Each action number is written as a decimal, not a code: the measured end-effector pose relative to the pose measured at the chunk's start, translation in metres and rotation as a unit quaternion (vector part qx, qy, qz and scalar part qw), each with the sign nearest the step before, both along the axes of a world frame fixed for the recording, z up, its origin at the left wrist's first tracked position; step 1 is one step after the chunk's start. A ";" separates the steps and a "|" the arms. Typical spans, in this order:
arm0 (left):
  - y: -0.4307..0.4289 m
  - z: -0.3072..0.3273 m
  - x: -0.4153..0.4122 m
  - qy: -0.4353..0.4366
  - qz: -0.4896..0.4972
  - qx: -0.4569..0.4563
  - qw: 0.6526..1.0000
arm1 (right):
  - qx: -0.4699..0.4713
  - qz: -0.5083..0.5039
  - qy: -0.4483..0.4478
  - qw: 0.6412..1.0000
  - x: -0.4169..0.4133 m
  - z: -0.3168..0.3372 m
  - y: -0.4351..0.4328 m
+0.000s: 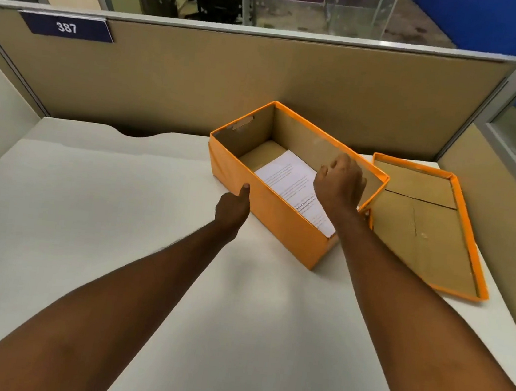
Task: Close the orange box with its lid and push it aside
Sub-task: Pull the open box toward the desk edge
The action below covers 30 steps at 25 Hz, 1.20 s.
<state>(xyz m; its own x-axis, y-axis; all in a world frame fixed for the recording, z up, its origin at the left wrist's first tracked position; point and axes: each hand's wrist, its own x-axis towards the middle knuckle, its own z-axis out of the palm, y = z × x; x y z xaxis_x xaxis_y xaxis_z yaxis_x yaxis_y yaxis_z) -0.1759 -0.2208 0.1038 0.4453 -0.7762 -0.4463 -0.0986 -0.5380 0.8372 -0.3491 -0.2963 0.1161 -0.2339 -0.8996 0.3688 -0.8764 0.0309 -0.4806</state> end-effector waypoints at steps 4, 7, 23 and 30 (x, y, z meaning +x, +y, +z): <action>-0.030 0.005 -0.025 0.070 -0.044 0.072 0.994 | 0.034 -0.016 0.053 0.998 -0.027 -0.002 -0.054; -0.045 -0.003 -0.039 0.097 -0.058 0.092 0.989 | 0.064 -0.016 0.069 0.995 -0.045 -0.012 -0.090; -0.026 -0.004 -0.017 0.014 -0.142 0.038 0.989 | 0.244 -0.047 0.037 0.968 -0.063 -0.003 -0.068; 0.062 0.018 0.044 0.021 -0.052 -0.021 0.998 | 0.267 -0.013 -0.074 0.961 -0.027 0.012 0.058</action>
<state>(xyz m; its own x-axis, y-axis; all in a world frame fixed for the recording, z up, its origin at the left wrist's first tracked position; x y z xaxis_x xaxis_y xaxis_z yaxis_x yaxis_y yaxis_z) -0.1318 -0.1584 0.1217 0.3429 -0.8353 -0.4298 -0.1156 -0.4916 0.8631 -0.3766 -0.2386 0.1285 -0.2738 -0.9443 -0.1826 -0.7952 0.3290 -0.5092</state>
